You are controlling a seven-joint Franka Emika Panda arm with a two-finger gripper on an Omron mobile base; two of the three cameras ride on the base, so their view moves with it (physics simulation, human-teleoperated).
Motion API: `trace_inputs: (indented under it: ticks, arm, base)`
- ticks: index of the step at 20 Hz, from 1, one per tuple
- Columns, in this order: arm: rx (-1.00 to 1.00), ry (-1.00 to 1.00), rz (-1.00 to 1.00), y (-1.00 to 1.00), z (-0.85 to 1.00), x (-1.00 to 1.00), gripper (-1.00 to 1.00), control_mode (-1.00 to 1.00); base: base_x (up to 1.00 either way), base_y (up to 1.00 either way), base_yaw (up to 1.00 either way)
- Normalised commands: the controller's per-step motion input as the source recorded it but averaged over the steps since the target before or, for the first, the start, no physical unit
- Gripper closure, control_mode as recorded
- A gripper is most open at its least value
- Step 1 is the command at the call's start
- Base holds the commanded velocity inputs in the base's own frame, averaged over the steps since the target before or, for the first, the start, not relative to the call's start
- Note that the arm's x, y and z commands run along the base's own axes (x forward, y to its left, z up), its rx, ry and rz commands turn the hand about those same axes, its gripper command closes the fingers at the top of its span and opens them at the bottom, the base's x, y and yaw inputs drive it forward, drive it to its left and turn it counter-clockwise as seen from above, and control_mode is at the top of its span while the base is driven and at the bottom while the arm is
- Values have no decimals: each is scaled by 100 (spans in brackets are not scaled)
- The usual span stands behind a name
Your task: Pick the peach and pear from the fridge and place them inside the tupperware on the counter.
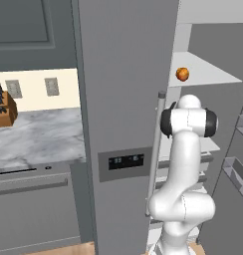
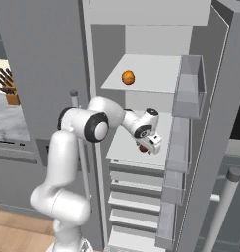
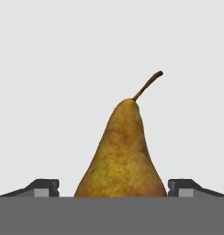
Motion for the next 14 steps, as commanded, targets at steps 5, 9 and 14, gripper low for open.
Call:
trace_inputs:
  ticks: [5,9,14]
  arm:
    - [0,-2,0,0,-18,-1,100,-100]
    - [0,-13,0,0,-3,-47,100,-100]
    - [-1,-3,0,17,27,-31,100,-100]
  base:
    - [0,0,0]
    - [0,0,0]
    - [0,0,0]
